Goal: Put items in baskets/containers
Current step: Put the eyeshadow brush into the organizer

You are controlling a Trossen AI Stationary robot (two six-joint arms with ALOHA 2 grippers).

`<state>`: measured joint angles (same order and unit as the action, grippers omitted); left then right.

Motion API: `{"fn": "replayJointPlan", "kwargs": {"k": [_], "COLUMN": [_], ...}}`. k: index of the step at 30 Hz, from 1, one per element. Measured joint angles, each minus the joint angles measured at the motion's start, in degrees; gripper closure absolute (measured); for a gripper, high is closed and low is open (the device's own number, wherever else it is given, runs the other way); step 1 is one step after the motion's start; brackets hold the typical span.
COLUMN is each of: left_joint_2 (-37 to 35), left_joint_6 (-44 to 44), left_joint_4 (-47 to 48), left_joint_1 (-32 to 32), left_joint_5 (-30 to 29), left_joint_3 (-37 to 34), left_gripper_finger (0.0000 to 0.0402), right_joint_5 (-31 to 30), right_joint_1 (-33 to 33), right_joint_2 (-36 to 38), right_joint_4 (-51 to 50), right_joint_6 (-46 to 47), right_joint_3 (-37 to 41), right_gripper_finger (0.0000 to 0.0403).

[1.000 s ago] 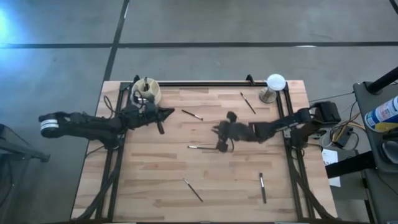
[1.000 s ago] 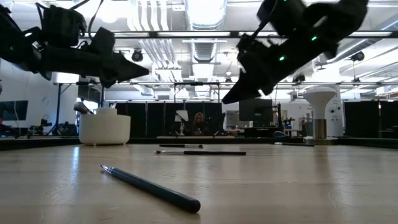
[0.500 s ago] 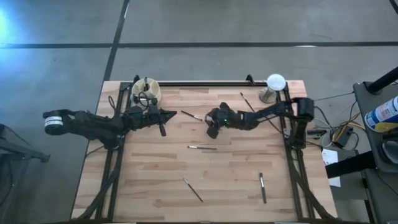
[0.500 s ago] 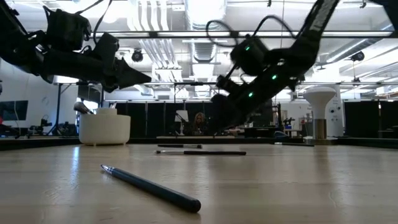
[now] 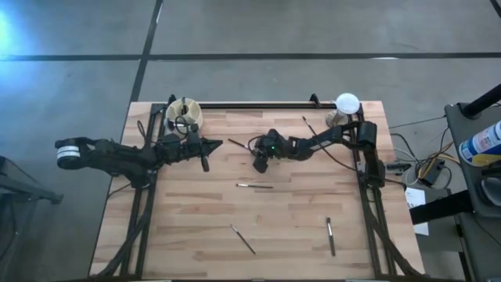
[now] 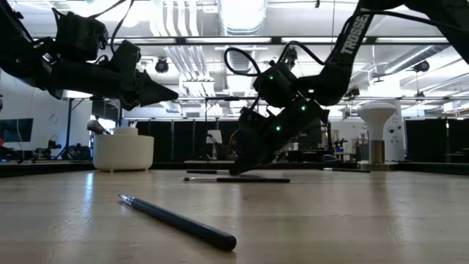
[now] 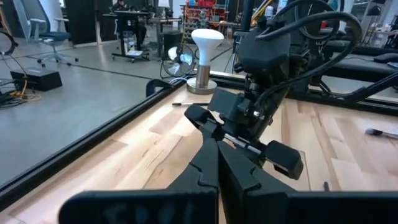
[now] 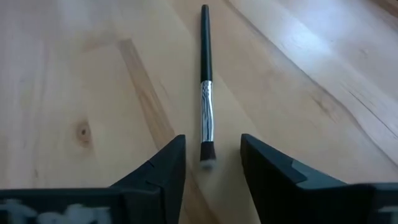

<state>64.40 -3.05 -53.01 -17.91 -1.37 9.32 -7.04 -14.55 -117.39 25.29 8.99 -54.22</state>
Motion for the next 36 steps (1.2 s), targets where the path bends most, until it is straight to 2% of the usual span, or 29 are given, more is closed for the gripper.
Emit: {"fn": "replayJointPlan", "kwargs": {"k": [5,13,20,25,29,36], "left_joint_2": [0.00,0.02,0.02,0.02,0.55,10.39], "left_joint_6": [-0.06,-1.35,0.30,2.09,3.07,5.98], "left_joint_4": [-0.01,4.67,6.65,9.98,14.93,17.29], "left_joint_1": [0.00,0.57,3.93,7.64,10.48,15.70], "left_joint_5": [0.02,0.32,-0.50,-3.38,-4.81,-6.75], "left_joint_3": [0.00,0.50,2.24,3.82,6.75,14.12], "left_gripper_finger": [0.0401,0.0391,0.0331,0.0293,0.0277,0.0273], "right_joint_5": [-0.19,-0.11,-0.53,-4.35,-6.42,-9.87], "right_joint_1": [0.00,0.79,3.93,7.63,10.69,15.13], "right_joint_2": [-0.58,1.39,5.44,9.54,12.20,14.13], "right_joint_4": [-0.59,-2.73,-8.41,-10.59,-11.69,-14.60], "right_joint_6": [-0.24,-3.22,-7.03,-9.90,-12.00,-16.91], "right_joint_3": [-0.23,0.90,1.23,1.19,1.02,-0.32], "right_gripper_finger": [0.0289,0.0386,0.0394,0.0394,0.0395,0.0395]}}
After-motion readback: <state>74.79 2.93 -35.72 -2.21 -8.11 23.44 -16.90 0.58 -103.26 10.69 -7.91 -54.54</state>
